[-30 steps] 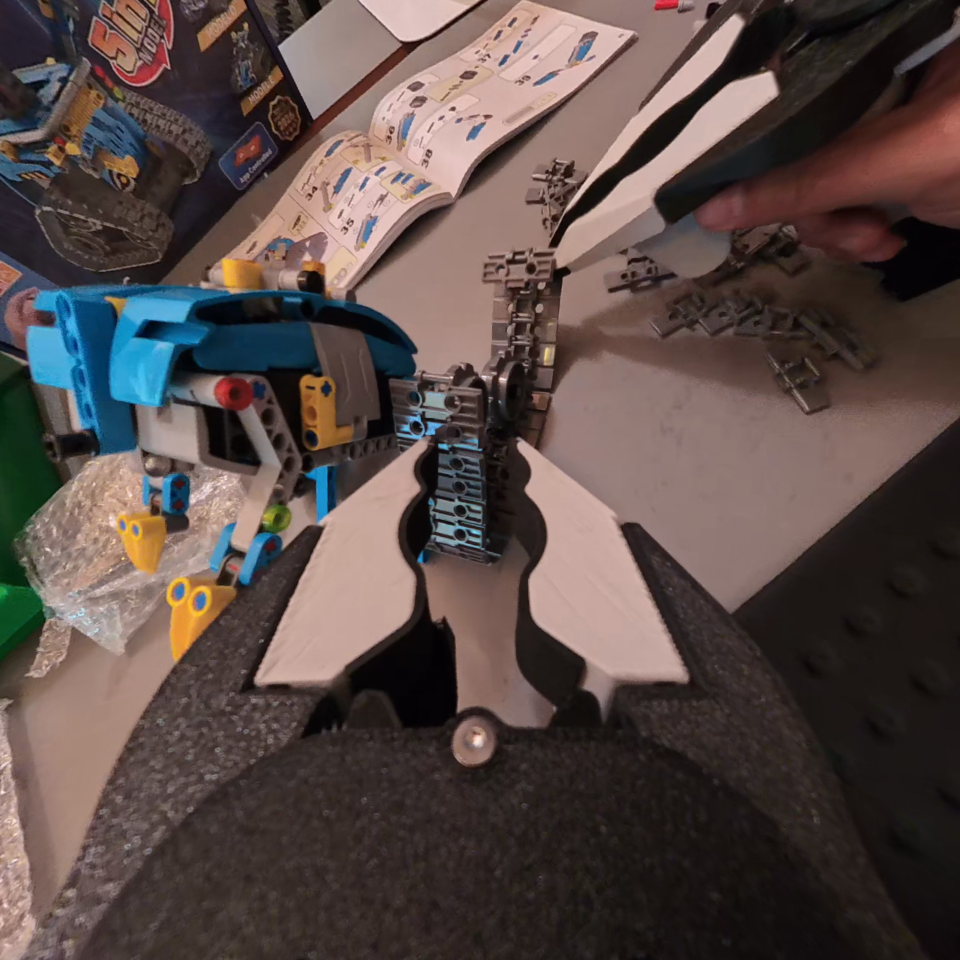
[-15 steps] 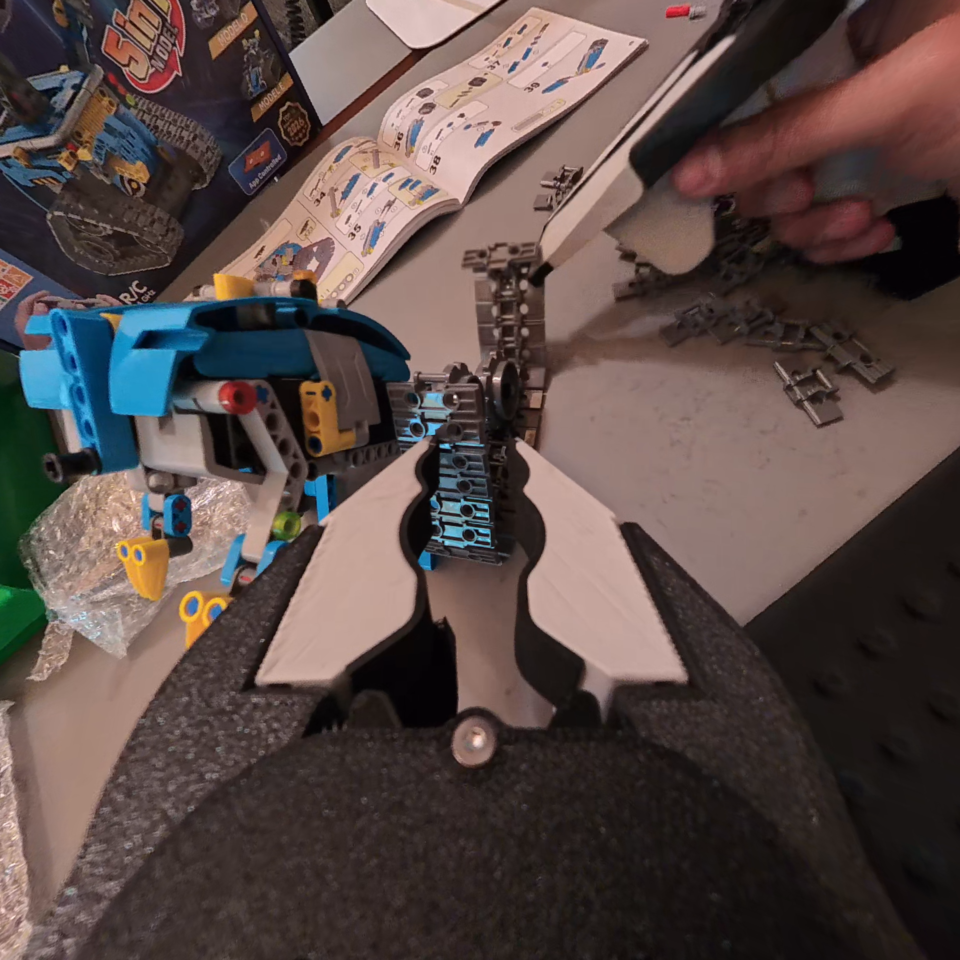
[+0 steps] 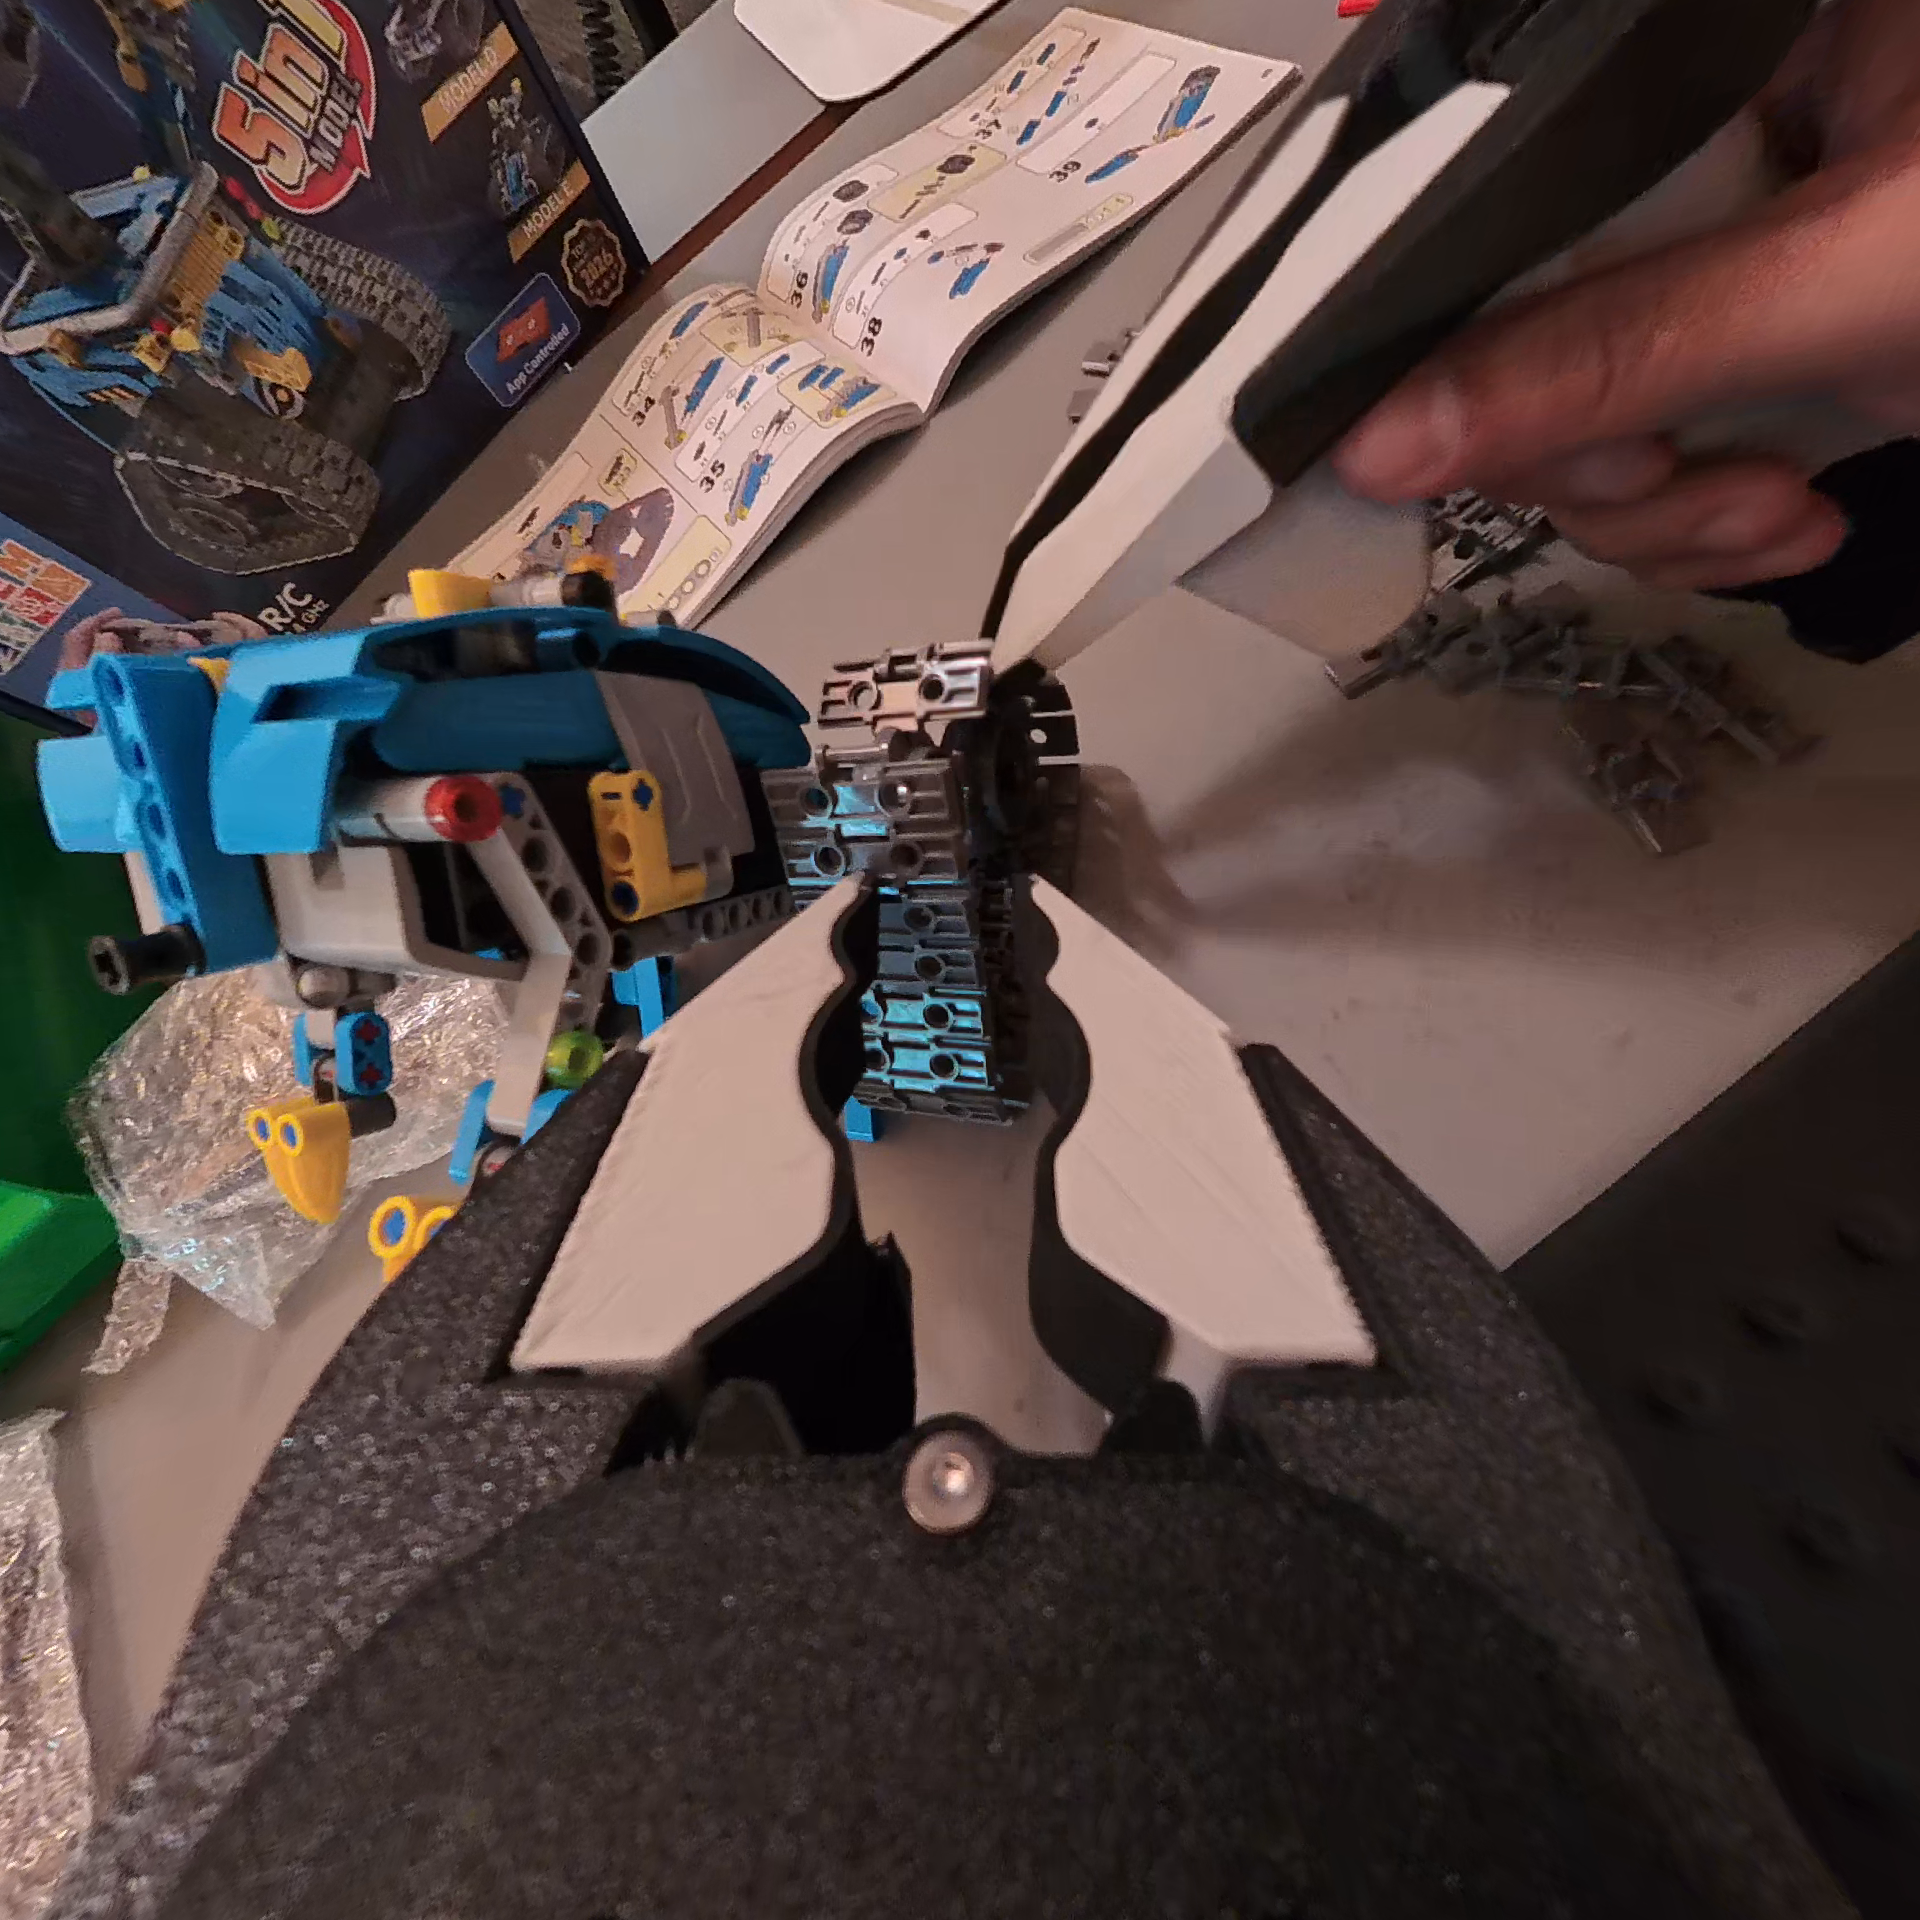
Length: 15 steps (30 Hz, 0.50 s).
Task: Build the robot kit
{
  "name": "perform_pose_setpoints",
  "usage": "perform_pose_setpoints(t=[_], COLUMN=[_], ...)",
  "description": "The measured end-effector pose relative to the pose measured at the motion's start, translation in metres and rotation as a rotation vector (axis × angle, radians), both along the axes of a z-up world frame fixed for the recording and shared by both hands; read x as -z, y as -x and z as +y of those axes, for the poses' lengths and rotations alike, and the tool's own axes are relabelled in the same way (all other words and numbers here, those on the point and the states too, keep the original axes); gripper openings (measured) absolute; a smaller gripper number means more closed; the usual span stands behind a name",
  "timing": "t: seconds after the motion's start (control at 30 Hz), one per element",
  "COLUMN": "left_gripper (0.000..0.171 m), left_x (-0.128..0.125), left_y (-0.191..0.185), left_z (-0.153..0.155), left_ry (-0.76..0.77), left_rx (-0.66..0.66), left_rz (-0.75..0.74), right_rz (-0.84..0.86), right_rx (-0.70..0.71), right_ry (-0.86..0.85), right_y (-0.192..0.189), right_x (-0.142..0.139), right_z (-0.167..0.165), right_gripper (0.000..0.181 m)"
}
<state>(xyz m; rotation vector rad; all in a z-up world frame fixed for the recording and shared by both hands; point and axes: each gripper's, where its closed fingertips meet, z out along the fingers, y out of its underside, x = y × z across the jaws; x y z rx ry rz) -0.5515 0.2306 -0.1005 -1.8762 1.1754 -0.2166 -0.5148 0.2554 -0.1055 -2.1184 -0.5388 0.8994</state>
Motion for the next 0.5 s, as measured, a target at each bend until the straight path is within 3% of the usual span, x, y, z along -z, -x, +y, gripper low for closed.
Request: perform_pose_setpoints(t=[0.17,0.23,0.33,0.5], left_gripper=[0.025,0.025,0.025,0.024], left_x=[0.002,0.003,0.002,0.003], left_y=[-0.002,-0.002,-0.002,0.002], left_z=[-0.001,-0.001,0.0,0.002], left_ry=[0.002,0.005,0.005,0.006], left_rx=[0.008,0.009,0.01,0.007], left_rz=[0.005,0.004,0.002,0.017], right_rz=[-0.24,-0.401,-0.548,-0.723], right_rx=[-0.052,-0.053,-0.156,-0.207], right_ry=[-0.189,-0.304,-0.47,-0.69], right_y=[-0.001,-0.005,0.007,0.009], right_x=[0.002,0.006,0.004,-0.004], right_z=[0.005,0.014,0.014,0.013], right_gripper=[0.013,0.026,0.022,0.02])
